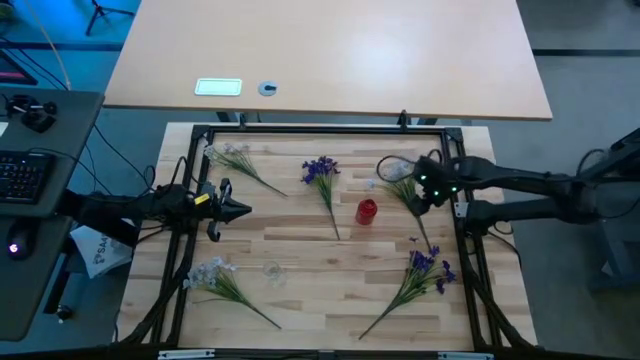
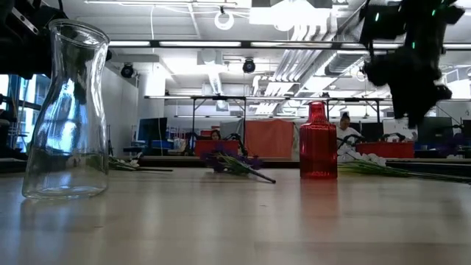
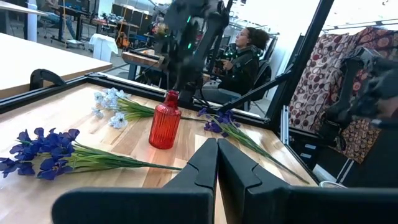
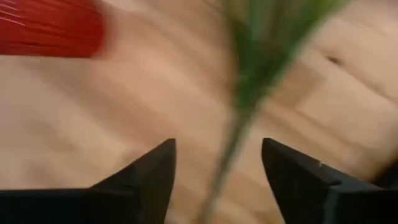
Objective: Sort flowers into vase by color
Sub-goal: Put the top right white flowers into the red vase
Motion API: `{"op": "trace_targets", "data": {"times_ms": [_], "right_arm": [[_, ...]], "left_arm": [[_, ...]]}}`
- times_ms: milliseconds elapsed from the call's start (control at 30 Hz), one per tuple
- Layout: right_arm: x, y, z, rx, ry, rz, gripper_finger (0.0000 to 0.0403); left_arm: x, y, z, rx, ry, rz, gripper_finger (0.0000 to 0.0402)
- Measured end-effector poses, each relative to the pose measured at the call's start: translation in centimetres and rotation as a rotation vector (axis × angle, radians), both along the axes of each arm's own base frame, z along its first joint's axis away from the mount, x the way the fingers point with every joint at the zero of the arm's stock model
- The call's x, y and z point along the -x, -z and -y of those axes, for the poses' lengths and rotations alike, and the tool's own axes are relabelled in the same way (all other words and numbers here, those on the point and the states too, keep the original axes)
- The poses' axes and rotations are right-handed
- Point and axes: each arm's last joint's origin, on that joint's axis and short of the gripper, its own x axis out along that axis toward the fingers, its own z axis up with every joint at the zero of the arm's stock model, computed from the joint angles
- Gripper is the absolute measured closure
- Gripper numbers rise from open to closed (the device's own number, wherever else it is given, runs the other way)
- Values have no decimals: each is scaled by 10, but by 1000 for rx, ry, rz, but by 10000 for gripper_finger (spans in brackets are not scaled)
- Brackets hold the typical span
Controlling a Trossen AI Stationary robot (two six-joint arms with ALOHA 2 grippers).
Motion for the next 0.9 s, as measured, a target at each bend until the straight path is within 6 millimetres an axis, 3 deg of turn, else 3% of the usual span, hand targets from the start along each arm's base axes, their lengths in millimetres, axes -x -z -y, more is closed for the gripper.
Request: {"op": "trace_targets", "data": {"times_ms": [200, 667, 900], "right_arm": [[-13, 24, 18, 101, 48, -95, 136], [-38, 72, 42, 94, 28, -261, 135], [-43, 82, 44, 87, 14, -287, 149]], "left_arm": [[0, 0, 0, 0, 0, 0, 401], [0, 0, 0, 0, 0, 0, 401], [0, 0, 0, 0, 0, 0, 401]]}}
